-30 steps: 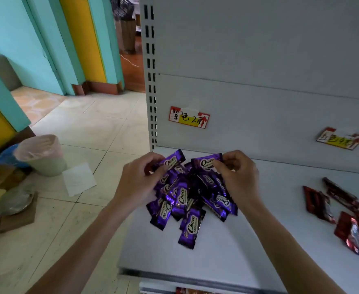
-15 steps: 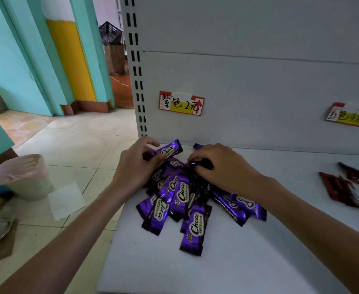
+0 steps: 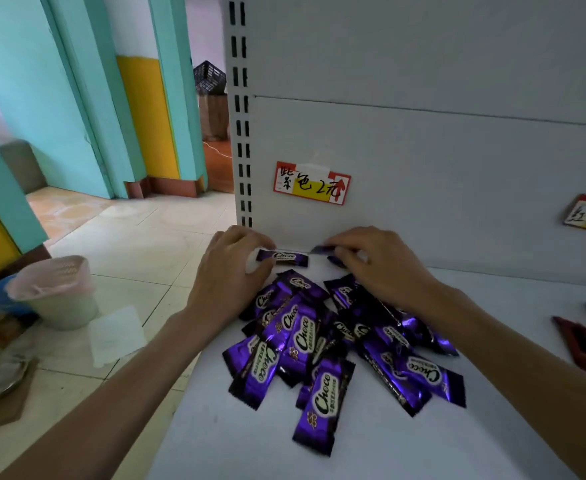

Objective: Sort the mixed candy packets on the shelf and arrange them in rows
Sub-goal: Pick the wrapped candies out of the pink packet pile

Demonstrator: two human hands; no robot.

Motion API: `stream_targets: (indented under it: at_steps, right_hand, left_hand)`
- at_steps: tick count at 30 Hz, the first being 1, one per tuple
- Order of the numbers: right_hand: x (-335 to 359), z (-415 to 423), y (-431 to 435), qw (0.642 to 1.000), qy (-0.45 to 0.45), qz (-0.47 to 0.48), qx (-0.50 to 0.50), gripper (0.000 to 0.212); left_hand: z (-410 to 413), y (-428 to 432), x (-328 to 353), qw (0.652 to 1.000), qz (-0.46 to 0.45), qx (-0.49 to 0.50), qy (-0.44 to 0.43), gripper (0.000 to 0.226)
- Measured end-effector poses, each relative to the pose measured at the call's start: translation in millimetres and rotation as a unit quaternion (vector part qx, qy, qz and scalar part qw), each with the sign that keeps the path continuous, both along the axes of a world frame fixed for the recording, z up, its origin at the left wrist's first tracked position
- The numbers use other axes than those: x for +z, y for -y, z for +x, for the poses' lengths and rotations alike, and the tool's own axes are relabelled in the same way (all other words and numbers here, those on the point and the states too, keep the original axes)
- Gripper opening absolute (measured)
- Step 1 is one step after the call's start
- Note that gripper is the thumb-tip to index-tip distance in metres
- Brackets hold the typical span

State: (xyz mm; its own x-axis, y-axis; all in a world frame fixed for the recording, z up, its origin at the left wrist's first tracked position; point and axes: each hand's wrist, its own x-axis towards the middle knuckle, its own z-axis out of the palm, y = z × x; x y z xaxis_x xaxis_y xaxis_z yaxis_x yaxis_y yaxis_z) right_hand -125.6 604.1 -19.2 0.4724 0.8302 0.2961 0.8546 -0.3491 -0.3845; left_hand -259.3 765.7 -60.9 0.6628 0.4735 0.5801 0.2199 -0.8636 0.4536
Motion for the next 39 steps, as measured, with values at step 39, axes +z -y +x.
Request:
stream_targets:
  at_steps: [39]
  right_hand:
    - [-10, 11, -25, 0.996, 0.077, -0.038, 0.026, 0.026]
  left_hand:
    - [-2, 6, 3, 0.979, 0.054, -0.044, -0.192, 0.077]
